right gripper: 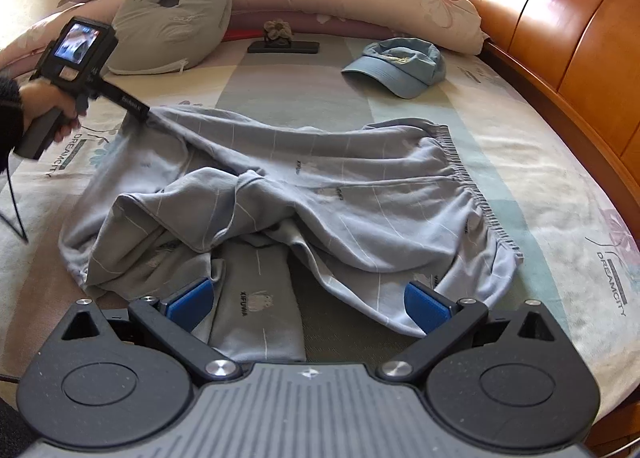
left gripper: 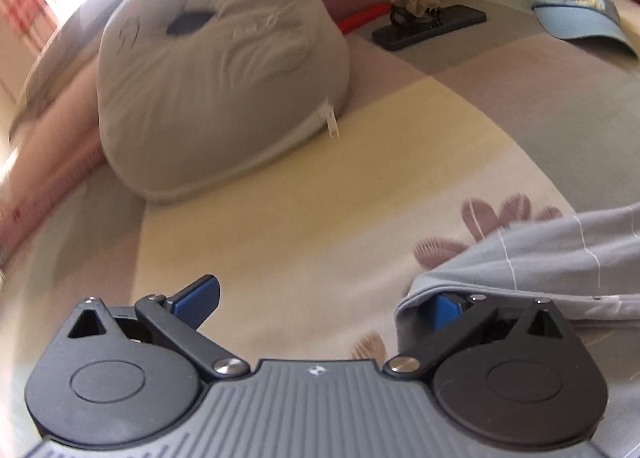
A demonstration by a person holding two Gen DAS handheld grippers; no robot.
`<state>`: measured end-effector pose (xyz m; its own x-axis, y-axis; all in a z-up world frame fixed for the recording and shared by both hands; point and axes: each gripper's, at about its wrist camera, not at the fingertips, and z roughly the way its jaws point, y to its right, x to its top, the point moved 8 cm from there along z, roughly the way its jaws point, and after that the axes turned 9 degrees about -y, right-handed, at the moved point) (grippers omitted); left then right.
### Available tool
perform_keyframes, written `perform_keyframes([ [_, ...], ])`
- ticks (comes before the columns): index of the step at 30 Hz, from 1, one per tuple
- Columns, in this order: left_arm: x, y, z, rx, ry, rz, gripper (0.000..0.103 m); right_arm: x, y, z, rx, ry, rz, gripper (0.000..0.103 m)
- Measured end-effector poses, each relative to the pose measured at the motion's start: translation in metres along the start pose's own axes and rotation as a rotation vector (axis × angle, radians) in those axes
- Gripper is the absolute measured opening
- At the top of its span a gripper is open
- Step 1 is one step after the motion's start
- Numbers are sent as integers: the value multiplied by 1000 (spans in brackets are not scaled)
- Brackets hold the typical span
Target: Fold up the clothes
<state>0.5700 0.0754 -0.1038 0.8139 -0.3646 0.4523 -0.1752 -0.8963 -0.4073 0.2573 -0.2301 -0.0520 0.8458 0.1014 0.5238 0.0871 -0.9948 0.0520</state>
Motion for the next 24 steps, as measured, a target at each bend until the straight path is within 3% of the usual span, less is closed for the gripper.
perform_keyframes([
  [7, 50, 8, -10, 131, 110, 100, 103, -6, 0, -3, -17, -3, -4, 103],
  [14, 27, 27, -26, 19, 91, 117, 102, -11, -1, -6, -8, -5, -12, 103],
  [24, -63, 61, -86, -205, 63, 148, 102, -2, -8, 7, 68, -17, -55, 103],
])
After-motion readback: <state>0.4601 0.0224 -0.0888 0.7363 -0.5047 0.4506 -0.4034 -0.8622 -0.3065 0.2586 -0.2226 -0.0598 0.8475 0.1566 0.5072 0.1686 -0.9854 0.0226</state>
